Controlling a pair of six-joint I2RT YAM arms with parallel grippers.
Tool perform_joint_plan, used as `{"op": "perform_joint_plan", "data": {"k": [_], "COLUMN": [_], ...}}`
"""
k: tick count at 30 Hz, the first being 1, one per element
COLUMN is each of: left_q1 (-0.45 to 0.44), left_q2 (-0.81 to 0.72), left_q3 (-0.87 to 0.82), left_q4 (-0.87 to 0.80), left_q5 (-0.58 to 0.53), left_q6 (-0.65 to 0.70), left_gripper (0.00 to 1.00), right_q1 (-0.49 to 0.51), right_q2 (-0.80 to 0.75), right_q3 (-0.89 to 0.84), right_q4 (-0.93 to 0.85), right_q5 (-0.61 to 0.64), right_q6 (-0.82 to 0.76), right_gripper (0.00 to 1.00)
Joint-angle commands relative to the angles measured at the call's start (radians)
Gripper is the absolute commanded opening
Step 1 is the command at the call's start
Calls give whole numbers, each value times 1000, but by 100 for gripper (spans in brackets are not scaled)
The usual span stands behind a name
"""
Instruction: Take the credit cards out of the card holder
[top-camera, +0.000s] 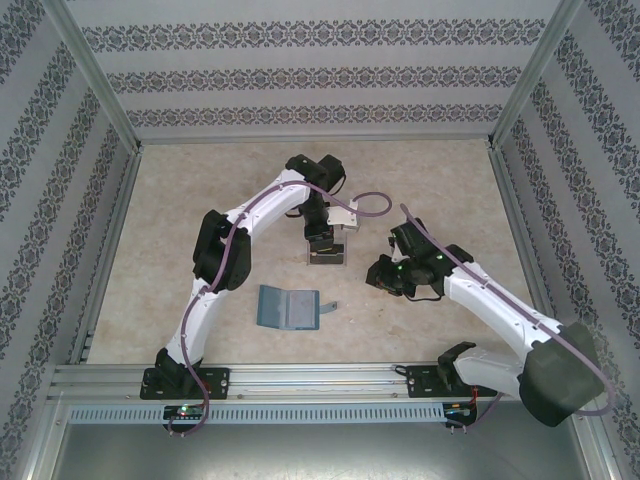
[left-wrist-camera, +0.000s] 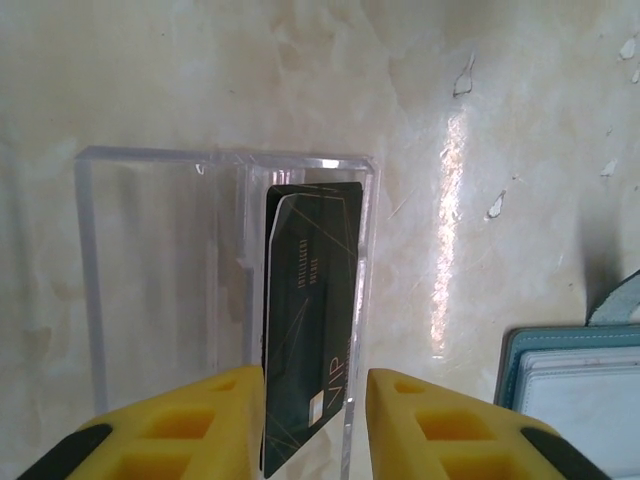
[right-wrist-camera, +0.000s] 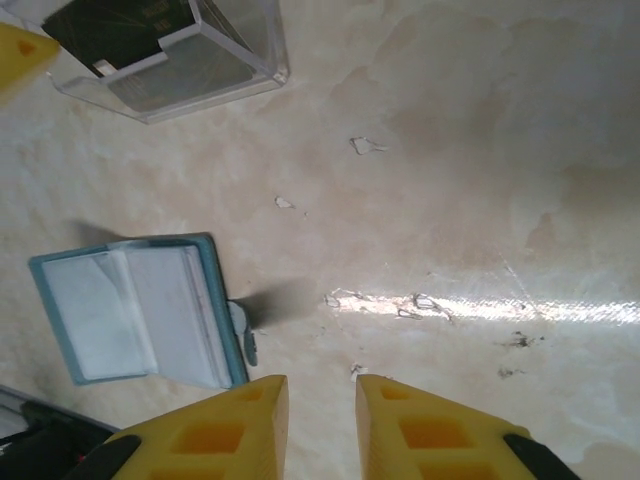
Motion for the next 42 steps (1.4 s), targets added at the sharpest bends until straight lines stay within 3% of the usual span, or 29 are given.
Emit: {"op": "perform_joint_plan", "data": {"k": [1,9,16,23,33,42], "left_q1": [-13,-11,-10,-10,-10,-11], "left_q2": [-20,-162,-267,-310,-419,-494], "left_q3": [14,-178,-365,-439,-579,-662], "left_q4": [-27,235,436,514,566,601], "left_q5": [32,-14,-154,-167,-219,-185], "left_q6": [-34,-262,-471,-561,-575,-662], "left_gripper": [34,36,37,37,37,38], "right_q1": [-5,-7,-8,-7,12,24], "right_q2": [-47,-127,-152,-176,-196,-202], "right_q3": [-29,-31,-25,47,41,40], "right_q4": [39,-8,-17,-58,-42,-87], "right_q5": [-19,59,36,65,90,149], "right_q6": [147,426,617,684,721,711], "right_gripper": [27,32,35,42,44,44]}}
